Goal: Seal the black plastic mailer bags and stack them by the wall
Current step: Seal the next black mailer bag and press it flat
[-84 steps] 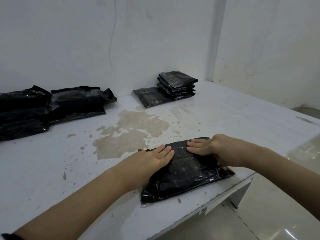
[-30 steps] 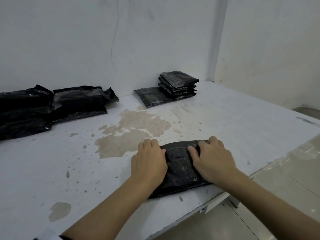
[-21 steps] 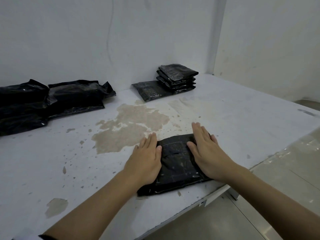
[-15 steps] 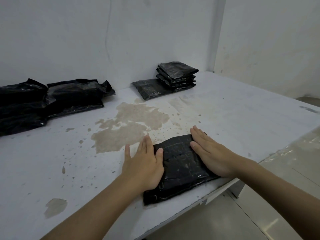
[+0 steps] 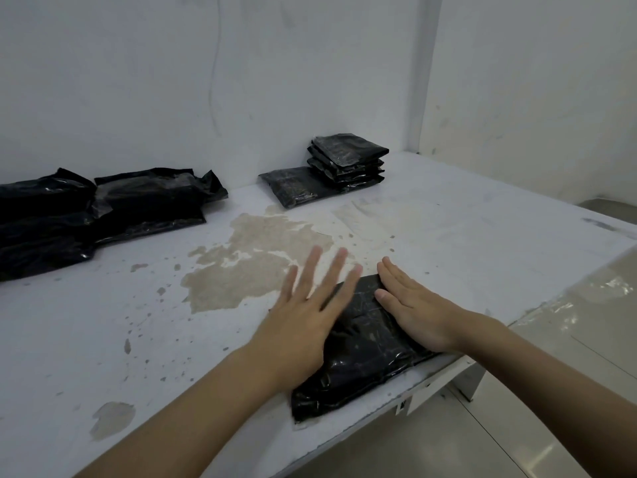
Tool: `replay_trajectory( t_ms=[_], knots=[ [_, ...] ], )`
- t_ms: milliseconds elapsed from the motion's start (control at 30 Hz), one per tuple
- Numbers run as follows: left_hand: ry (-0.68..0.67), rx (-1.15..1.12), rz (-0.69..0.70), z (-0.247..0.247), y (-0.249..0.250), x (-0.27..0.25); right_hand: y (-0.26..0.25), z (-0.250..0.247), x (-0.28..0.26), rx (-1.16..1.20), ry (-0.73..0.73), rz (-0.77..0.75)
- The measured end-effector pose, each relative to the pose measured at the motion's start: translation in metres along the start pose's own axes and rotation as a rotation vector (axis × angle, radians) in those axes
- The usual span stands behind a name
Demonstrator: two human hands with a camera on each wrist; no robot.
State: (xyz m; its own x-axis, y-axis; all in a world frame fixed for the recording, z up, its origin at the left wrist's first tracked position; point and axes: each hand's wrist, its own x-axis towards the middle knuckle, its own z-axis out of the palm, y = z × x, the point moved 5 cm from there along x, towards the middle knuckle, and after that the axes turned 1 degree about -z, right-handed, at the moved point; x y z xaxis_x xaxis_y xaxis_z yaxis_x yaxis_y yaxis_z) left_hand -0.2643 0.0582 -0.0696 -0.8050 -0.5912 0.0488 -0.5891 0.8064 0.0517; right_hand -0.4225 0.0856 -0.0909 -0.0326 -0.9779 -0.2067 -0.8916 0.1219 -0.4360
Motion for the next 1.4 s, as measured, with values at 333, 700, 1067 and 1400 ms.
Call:
replay_trajectory(
  t_ms=[333,700,1067,1400],
  knots=[
    [-0.258,-0.046,0.218,0.005,0.012,0.011,0.004,-0.004,0.0,0.239,0.136,-0.032],
    [-0.228,-0.029,0.215,0.004,0.015,0.011,0.059,0.046,-0.099,1.585,1.478,0.481],
    [-0.203,-0.036,0.209,0.004,0.015,0.012,0.102,0.036,-0.083,2.305,1.208,0.504],
    [-0.129,0.02,0.209,0.001,0.017,0.011,0.085,0.0,-0.095,1.918,1.422,0.572]
  ],
)
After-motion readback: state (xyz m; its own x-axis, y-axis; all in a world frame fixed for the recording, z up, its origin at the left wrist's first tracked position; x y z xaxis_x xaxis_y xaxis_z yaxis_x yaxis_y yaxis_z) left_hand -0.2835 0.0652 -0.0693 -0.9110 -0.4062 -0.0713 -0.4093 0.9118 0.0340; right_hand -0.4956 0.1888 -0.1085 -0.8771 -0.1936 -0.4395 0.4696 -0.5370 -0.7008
